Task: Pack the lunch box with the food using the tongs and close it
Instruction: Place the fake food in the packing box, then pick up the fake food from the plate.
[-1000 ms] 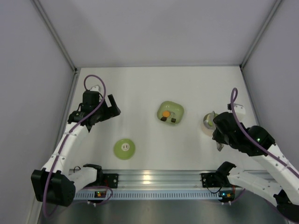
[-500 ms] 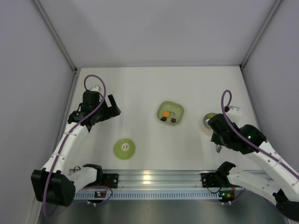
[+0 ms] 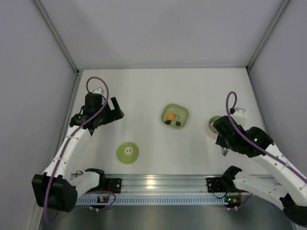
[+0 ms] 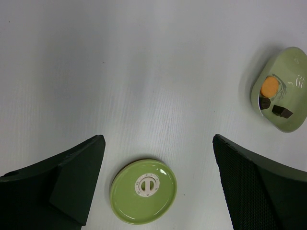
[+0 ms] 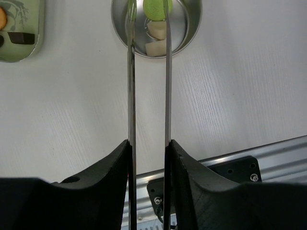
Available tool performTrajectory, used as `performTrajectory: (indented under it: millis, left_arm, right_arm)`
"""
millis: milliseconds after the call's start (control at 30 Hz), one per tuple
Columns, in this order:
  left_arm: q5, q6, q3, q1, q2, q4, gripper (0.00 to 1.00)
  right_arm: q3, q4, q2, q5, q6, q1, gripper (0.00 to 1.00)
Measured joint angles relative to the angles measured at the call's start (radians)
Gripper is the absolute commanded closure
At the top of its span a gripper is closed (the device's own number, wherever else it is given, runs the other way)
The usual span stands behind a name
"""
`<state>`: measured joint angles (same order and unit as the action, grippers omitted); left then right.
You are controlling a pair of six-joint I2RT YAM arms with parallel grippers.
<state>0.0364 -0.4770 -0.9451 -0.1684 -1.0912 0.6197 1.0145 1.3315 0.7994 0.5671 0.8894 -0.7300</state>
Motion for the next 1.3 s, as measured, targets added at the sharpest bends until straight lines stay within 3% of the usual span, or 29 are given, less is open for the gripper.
performTrajectory:
  millis: [433, 833, 1300]
  left_arm:
    - [-0.001, 0.000, 0.000, 0.000, 0.000, 0.000, 0.01]
    - [-0.004, 0.000, 0.000, 0.000, 0.000, 0.000, 0.01]
    - [-0.004, 0.000, 0.000, -0.001, -0.002, 0.000, 0.01]
  right_arm:
    - [0.173, -0.119, 0.219, -0.166, -0.186, 0.000, 0.67]
    - [0.185, -0.319, 0.422, -0.332, -0.288, 0.000, 0.67]
    - [0.185, -0.383, 0.503, -0.370, -0.314, -0.003, 0.61]
